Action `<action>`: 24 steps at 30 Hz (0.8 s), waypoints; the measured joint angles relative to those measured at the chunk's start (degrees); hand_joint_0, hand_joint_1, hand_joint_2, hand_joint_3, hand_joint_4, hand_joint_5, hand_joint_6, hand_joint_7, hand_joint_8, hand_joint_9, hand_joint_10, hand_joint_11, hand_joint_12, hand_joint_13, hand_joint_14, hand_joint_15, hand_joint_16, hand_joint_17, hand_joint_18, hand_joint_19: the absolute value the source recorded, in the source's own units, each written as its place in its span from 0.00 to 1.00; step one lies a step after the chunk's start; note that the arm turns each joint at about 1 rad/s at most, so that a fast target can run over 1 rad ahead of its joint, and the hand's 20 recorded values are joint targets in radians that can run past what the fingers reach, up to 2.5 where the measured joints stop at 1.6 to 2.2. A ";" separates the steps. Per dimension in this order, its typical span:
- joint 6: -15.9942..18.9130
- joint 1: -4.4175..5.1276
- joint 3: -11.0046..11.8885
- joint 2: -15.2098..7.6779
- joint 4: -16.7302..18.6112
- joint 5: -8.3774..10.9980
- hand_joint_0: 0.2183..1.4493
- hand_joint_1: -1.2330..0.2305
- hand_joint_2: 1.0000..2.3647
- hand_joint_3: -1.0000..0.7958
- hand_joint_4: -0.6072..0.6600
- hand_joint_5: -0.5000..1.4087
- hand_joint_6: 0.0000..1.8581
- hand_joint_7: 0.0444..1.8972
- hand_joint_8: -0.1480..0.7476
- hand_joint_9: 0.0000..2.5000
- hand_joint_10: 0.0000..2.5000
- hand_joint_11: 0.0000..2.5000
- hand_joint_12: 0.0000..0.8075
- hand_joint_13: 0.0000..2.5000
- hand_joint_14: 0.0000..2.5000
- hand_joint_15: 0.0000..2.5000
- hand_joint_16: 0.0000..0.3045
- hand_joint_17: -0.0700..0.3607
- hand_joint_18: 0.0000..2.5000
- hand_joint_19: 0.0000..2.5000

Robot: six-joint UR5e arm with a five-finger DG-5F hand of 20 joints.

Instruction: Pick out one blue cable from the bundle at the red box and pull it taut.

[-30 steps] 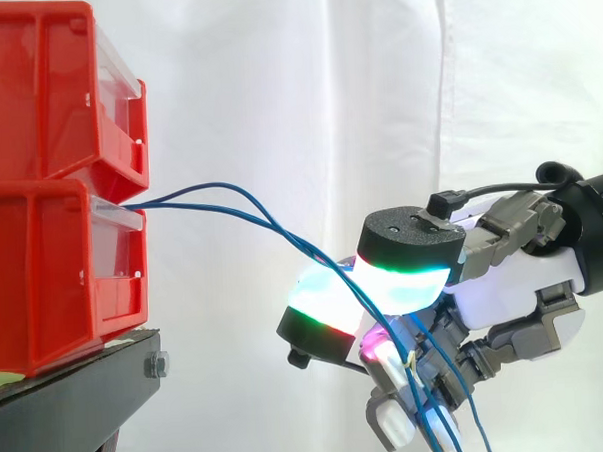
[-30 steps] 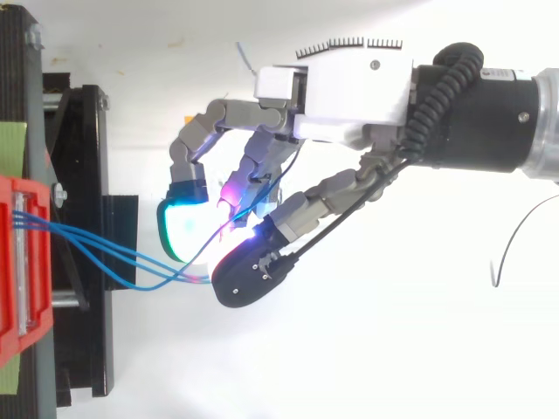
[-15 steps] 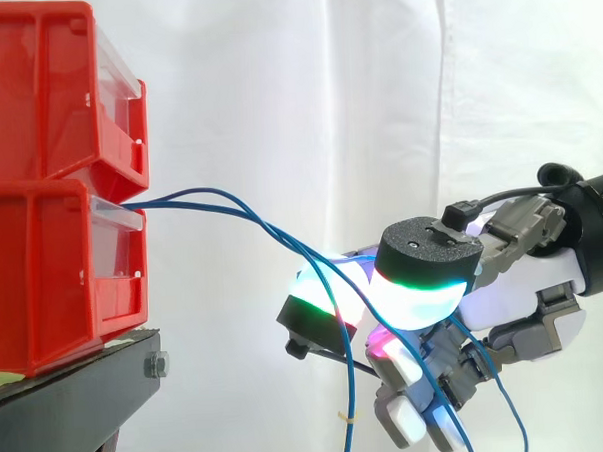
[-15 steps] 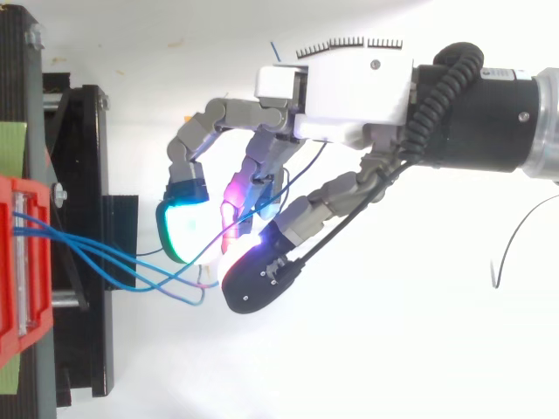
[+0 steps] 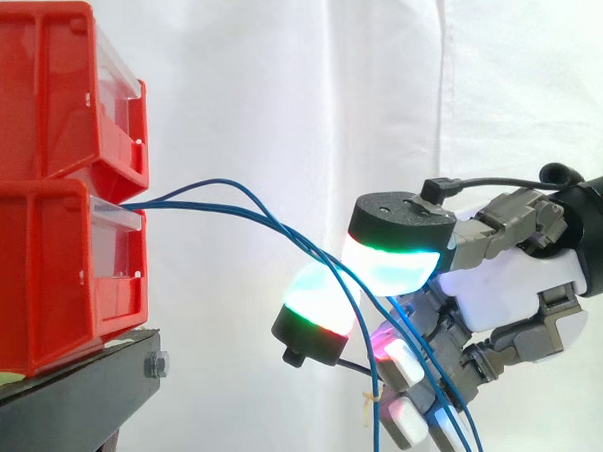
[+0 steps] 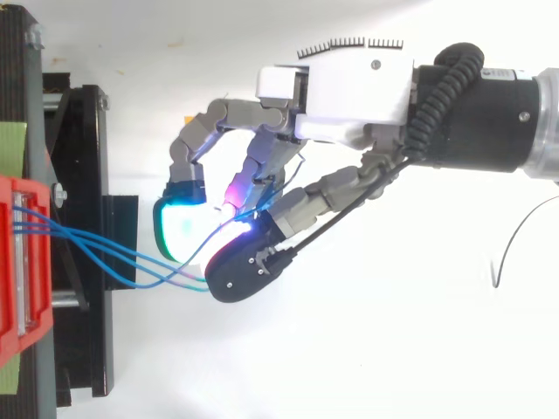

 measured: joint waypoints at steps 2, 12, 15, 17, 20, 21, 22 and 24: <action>0.00 0.01 0.00 0.00 0.00 0.00 0.25 0.37 0.00 0.28 0.44 0.21 0.48 0.44 0.41 0.46 0.01 0.25 0.35 0.39 0.01 0.26 0.14 0.38 0.35 0.32; 0.00 0.01 0.00 0.00 -0.23 0.00 0.25 0.41 0.00 0.28 0.44 0.21 0.48 0.45 0.41 0.46 0.01 0.25 0.35 0.39 0.01 0.26 0.14 0.38 0.34 0.32; 0.04 -0.01 0.00 0.00 -0.58 0.00 0.24 0.42 0.00 0.28 0.43 0.21 0.48 0.46 0.41 0.47 0.01 0.25 0.36 0.39 0.01 0.26 0.14 0.39 0.35 0.32; 0.09 -0.01 0.00 0.00 -0.91 0.00 0.22 0.41 0.00 0.28 0.43 0.21 0.48 0.46 0.41 0.47 0.01 0.25 0.36 0.39 0.01 0.25 0.14 0.39 0.35 0.32; 0.15 -0.02 0.00 0.00 -1.44 -0.02 0.21 0.40 0.00 0.28 0.43 0.22 0.48 0.46 0.42 0.47 0.01 0.25 0.37 0.39 0.01 0.26 0.15 0.40 0.35 0.32; 0.17 -0.02 0.00 0.01 -1.67 -0.04 0.20 0.40 0.00 0.28 0.44 0.22 0.48 0.46 0.42 0.47 0.01 0.25 0.37 0.39 0.01 0.26 0.15 0.40 0.36 0.32; 0.21 -0.01 0.00 0.03 -1.93 -0.07 0.20 0.40 0.00 0.28 0.44 0.22 0.48 0.46 0.42 0.47 0.01 0.25 0.37 0.39 0.01 0.26 0.15 0.40 0.35 0.32; 0.39 -0.01 0.00 0.18 -2.50 -0.11 0.20 0.40 0.00 0.28 0.44 0.22 0.47 0.46 0.42 0.47 0.01 0.25 0.37 0.39 0.01 0.26 0.15 0.41 0.36 0.32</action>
